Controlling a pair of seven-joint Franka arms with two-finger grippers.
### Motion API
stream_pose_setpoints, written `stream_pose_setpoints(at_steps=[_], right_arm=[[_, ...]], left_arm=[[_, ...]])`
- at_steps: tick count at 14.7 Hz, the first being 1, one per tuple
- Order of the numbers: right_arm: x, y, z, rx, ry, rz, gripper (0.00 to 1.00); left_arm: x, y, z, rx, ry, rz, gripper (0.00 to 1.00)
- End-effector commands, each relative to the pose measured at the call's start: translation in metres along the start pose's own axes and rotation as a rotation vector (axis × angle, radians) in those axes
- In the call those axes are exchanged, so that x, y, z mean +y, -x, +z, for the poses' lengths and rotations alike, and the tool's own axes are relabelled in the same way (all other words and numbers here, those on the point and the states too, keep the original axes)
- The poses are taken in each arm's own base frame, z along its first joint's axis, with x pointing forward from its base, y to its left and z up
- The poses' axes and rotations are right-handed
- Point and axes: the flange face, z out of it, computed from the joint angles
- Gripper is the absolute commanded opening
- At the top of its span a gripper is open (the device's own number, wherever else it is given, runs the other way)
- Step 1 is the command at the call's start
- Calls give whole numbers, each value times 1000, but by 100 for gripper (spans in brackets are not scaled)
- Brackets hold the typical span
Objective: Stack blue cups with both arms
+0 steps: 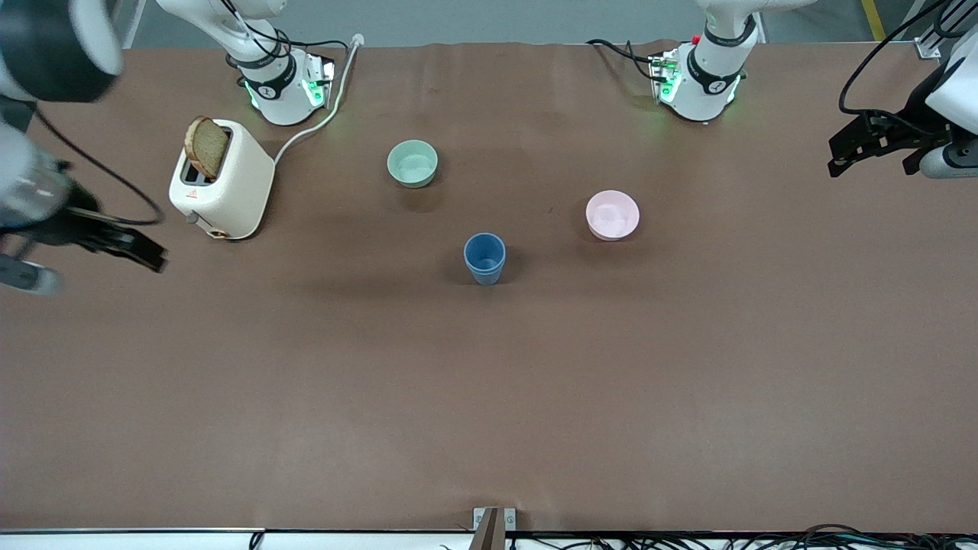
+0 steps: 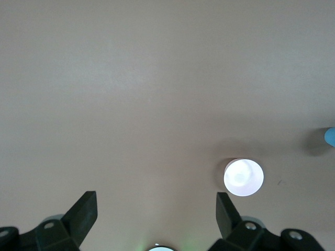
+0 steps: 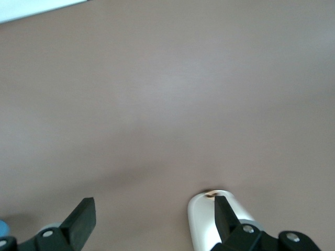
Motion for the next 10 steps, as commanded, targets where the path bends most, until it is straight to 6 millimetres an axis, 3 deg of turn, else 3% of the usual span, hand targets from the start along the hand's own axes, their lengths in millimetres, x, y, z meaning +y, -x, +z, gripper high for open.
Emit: stream_pose_setpoints(at_steps=[1,3,10], right_arm=[[55,22,-25,-37,-37,-87,100],[95,26,-29,-59,-73,-134,100],[101,10,-10,12,-77,-129,100]], left_arm=[[-3,-1,-6,15,9,24,100],[-3,-1,-6,15,7,23,100],[-4,-1,-6,16,2,22,100]])
